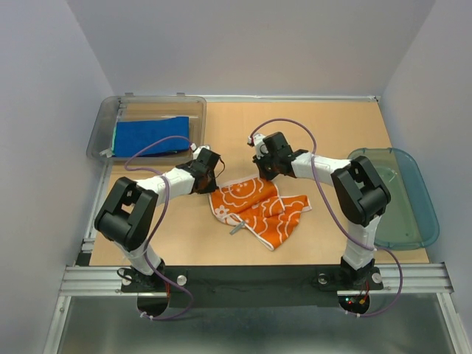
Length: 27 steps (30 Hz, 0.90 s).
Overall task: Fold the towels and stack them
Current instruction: Flatten out the crumpled towel
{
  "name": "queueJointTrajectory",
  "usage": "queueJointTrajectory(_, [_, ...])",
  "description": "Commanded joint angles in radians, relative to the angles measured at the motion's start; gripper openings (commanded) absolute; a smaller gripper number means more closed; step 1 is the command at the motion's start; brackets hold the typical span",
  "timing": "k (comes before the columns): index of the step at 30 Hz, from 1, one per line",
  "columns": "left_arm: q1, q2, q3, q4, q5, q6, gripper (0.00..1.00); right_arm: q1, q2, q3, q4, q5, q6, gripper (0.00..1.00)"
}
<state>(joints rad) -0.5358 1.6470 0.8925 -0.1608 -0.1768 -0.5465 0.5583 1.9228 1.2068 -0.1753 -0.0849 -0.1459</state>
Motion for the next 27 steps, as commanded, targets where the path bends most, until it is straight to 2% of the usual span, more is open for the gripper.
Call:
queueJointTrajectory(1, [-0.010,0.063,-0.049,-0.056,0.053,-0.018,0.00,0.009,-0.010,-0.032,-0.076,0.024,-0.014,0.00])
queueJointTrajectory(7, [-0.009,0.016,0.037,-0.085,0.016,0.045,0.00,0.011,-0.068,-0.013,-0.076,0.080,0.008,0.01])
queueJointTrajectory(11, [-0.010,-0.041,0.129,-0.079,-0.010,0.121,0.00,0.006,-0.122,0.023,-0.078,0.212,0.023,0.01])
queueJointTrajectory(15, [-0.010,-0.065,0.242,-0.049,-0.004,0.204,0.00,-0.017,-0.162,0.106,-0.078,0.279,0.040,0.00])
queueJointTrajectory(19, [-0.010,-0.078,0.385,-0.014,-0.007,0.286,0.00,-0.061,-0.195,0.192,-0.078,0.352,0.048,0.01])
queueJointTrajectory(22, [-0.010,-0.072,0.556,0.009,-0.007,0.351,0.00,-0.087,-0.226,0.265,-0.075,0.385,0.042,0.00])
queueJointTrajectory(27, [-0.012,-0.062,0.779,0.020,0.059,0.465,0.00,-0.103,-0.300,0.381,-0.073,0.433,-0.018,0.01])
